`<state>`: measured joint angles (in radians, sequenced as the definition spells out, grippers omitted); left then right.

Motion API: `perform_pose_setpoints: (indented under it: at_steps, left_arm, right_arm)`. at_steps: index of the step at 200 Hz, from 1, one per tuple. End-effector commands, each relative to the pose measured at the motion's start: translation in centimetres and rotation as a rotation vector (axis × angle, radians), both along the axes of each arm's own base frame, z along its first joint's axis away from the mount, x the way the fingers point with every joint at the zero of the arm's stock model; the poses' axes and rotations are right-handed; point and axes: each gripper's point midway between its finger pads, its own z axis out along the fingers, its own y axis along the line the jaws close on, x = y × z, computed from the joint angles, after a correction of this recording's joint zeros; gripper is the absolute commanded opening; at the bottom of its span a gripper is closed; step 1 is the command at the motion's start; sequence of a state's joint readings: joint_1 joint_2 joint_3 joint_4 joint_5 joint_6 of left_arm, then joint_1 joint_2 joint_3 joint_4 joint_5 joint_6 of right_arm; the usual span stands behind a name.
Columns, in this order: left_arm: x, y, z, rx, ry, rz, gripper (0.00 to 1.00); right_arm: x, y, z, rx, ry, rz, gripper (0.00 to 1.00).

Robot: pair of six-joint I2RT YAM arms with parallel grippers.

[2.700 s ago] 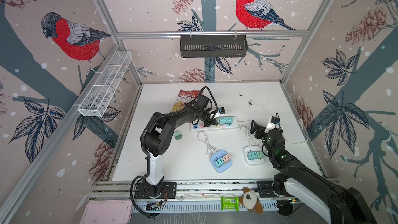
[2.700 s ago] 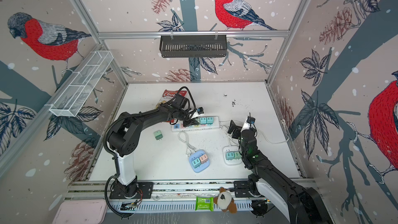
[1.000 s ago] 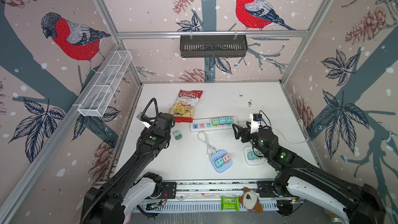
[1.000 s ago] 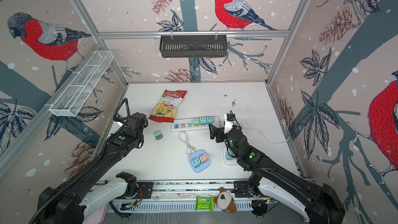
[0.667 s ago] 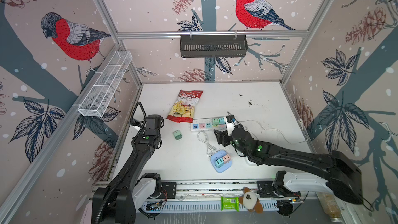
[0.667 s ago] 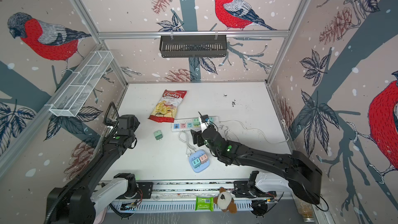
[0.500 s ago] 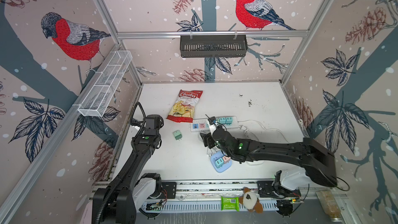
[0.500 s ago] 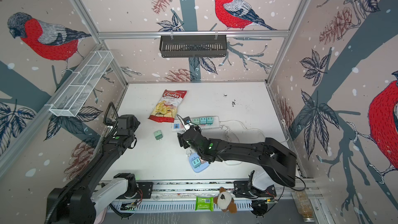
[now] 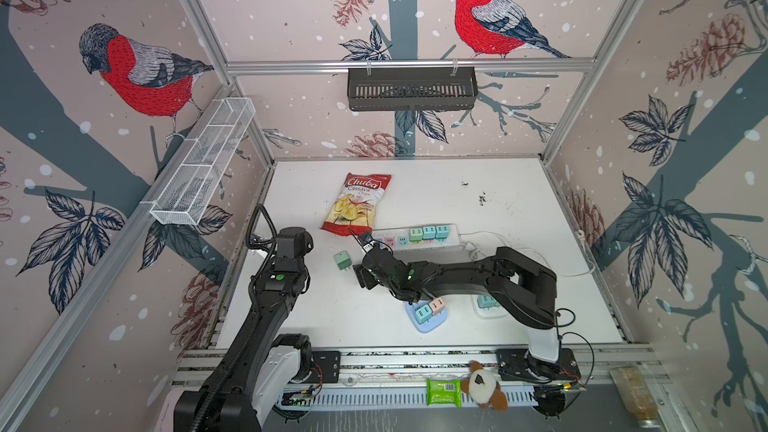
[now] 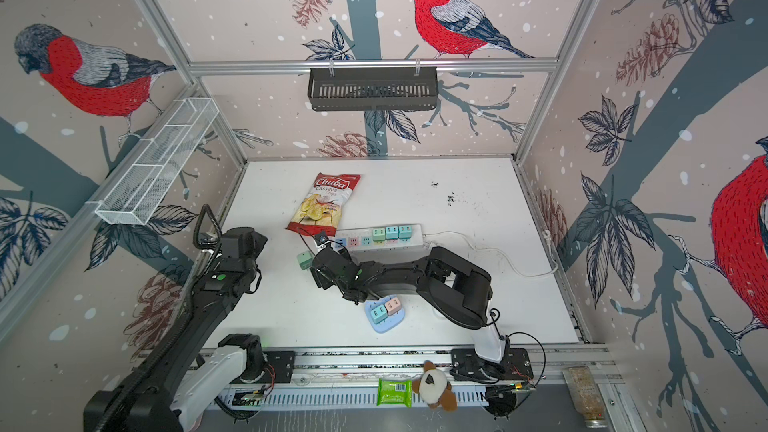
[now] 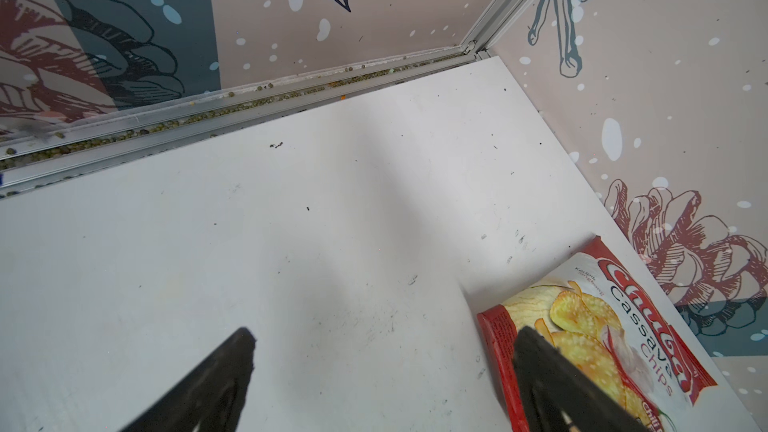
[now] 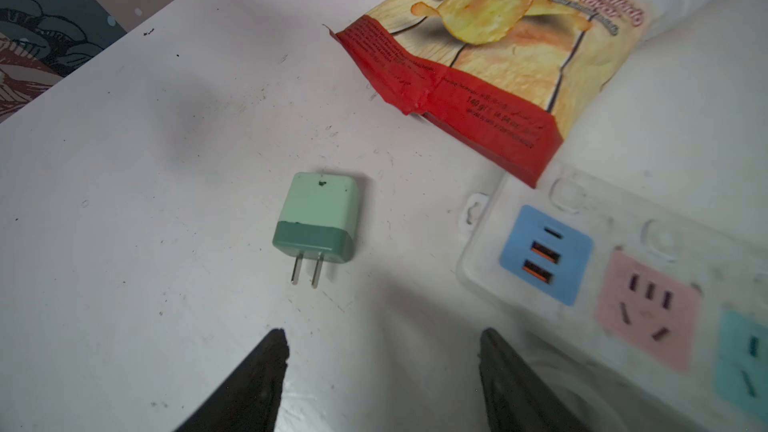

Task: Insert the plug
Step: 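Reach the right gripper to the loose green charger beside the strip, then close the right gripper on the green charger and lift it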

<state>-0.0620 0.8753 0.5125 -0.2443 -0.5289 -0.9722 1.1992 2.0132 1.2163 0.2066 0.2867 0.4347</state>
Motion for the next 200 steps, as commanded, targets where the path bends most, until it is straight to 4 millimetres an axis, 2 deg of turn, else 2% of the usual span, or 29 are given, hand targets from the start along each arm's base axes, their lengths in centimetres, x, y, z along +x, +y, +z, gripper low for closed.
perform_pose_setpoints:
  at_steps: [1, 64, 95, 130, 200]
  left_arm:
    - [-0.1, 0.6, 0.7, 0.009, -0.041, 0.042, 0.97]
    - [-0.5, 0.9, 0.9, 0.006, -0.057, 0.064, 0.97]
    - [-0.7, 0.9, 0.9, 0.001, -0.063, 0.072, 0.97]
    - [-0.7, 0.9, 0.9, -0.004, -0.068, 0.070, 0.97]
    - [-0.6, 0.8, 0.7, -0.004, -0.064, 0.067, 0.97]
  right_arm:
    - [0.0, 1.2, -0.8, -0.015, 0.009, 0.024, 0.75]
    - [-0.5, 5.1, -2.4, -0.022, 0.005, 0.061, 0.77]
    - [-0.3, 6.9, -3.9, -0.055, -0.024, 0.037, 0.77]
    - [0.9, 7.4, -5.9, -0.119, -0.050, -0.023, 0.77]
    - [1.3, 7.5, -7.3, -0.142, -0.063, -0.030, 0.74]
